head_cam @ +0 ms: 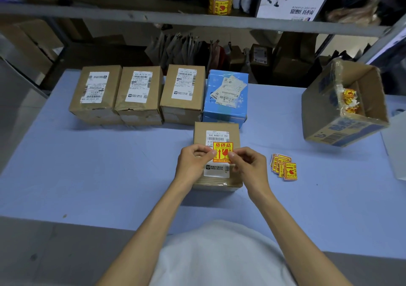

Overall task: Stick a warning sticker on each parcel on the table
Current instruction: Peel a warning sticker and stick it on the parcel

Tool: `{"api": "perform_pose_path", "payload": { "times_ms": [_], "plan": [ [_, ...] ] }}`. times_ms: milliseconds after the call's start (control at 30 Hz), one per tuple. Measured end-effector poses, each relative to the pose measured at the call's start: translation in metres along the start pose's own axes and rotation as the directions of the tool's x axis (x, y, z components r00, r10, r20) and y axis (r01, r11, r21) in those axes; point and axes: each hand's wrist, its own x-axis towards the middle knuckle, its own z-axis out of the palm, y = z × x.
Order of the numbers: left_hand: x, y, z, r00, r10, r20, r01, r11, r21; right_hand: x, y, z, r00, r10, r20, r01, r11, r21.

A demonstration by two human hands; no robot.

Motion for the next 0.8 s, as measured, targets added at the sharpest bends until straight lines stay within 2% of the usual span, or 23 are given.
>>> {"api": "perform_pose_path", "payload": {
  "times_ms": [67, 200, 333, 500, 800],
  "plan": [
    [0.000, -0.002, 0.001, 1.000, -0.011, 0.009, 0.011, 1.000, -0.024, -0.001, 0.005, 0.001, 1.000, 0.007, -0.015, -0.008, 0.999, -0.043],
    [-0.001, -0.003, 0.006, 1.000, 0.018, 0.014, -0.018, 0.999, -0.026, -0.001, 0.014, -0.001, 0.991, 0.001, -0.136, -0.018, 0.993, -0.121],
    [-0.001, -0.003, 0.011, 0.997, 0.037, 0.066, -0.036, 0.999, -0.018, 0.000, 0.011, -0.003, 0.985, -0.008, -0.173, -0.009, 0.995, -0.099],
    [0.000, -0.005, 0.010, 0.999, 0.028, 0.044, -0.027, 0.999, -0.024, 0.002, 0.011, -0.005, 0.981, 0.047, -0.189, -0.054, 0.998, -0.033],
    [0.003, -0.020, 0.015, 0.998, 0.058, -0.037, -0.048, 0.973, 0.226, 0.005, 0.023, -0.006, 0.974, 0.079, -0.211, -0.114, 0.980, -0.160]
  ]
}}
